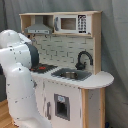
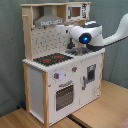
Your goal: Play with the kitchen
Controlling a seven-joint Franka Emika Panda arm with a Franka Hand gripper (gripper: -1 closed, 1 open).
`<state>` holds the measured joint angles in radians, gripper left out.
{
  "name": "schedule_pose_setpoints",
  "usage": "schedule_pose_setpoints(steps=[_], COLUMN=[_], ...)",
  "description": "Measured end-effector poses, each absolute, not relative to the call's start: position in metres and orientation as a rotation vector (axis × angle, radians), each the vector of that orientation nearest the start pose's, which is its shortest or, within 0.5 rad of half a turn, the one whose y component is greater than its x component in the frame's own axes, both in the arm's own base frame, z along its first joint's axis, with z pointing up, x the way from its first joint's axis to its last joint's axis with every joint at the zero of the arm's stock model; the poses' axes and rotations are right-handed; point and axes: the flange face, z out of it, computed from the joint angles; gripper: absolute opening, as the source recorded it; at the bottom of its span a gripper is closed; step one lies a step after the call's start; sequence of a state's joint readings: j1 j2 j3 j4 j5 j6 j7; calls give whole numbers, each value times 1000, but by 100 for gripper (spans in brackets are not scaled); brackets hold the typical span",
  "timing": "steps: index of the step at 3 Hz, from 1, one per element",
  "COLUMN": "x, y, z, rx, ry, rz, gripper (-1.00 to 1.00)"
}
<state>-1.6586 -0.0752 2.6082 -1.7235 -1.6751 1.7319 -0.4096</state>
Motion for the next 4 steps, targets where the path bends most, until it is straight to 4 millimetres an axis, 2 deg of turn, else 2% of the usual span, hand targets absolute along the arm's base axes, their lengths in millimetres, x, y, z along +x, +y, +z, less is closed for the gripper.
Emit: schedule_pose_setpoints(steps=[1, 2, 4], x=[409, 405, 396], y=[433, 412, 364], z=[652, 684, 727], rx=[844, 789, 726], ry=[1173, 1187, 1232], rz=[430, 449, 477], gripper=[100, 100, 100])
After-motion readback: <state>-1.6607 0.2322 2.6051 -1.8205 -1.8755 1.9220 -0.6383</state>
